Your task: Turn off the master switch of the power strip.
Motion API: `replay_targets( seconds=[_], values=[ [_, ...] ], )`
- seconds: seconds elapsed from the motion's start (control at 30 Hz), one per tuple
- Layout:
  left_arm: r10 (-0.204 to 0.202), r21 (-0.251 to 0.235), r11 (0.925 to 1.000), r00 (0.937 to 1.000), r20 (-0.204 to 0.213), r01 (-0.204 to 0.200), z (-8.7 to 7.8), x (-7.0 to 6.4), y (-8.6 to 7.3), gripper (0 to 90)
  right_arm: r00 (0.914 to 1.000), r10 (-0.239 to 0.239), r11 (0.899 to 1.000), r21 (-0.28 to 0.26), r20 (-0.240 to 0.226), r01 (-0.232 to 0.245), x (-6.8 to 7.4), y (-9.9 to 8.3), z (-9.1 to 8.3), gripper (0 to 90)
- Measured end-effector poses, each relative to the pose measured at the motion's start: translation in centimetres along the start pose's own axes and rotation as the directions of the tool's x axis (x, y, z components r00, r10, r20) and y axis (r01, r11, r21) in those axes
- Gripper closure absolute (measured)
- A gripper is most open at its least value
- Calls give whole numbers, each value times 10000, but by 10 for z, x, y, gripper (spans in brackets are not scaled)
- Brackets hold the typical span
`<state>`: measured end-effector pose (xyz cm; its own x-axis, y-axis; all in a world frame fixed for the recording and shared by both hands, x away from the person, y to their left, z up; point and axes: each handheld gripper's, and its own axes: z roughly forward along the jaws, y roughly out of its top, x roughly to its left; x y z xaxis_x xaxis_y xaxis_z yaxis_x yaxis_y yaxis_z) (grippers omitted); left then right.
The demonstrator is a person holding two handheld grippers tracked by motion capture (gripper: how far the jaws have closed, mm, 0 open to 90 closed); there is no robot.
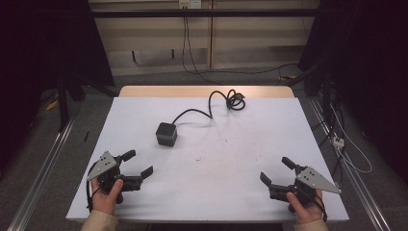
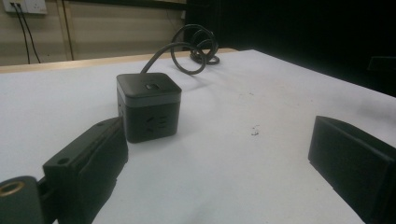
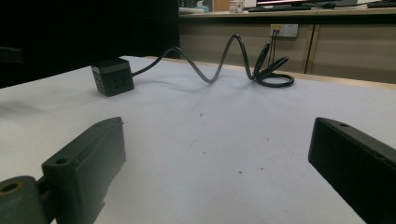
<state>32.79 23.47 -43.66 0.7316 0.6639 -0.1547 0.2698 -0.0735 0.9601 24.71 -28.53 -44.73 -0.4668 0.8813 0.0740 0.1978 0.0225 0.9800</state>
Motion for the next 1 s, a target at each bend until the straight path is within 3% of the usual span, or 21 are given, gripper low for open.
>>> replay_targets(
  seconds=[0.53,1.0],
  values=[
    [-41,-187,9998,10000,-42,41,7,4,7,45,9999,-130,9999,-23,-112,130,1,0,0,37],
    [-257,141,9996,9995,-168,259,23,10,13,40,9998,-129,9999,-65,-131,128,2,1,1,40]
  ],
)
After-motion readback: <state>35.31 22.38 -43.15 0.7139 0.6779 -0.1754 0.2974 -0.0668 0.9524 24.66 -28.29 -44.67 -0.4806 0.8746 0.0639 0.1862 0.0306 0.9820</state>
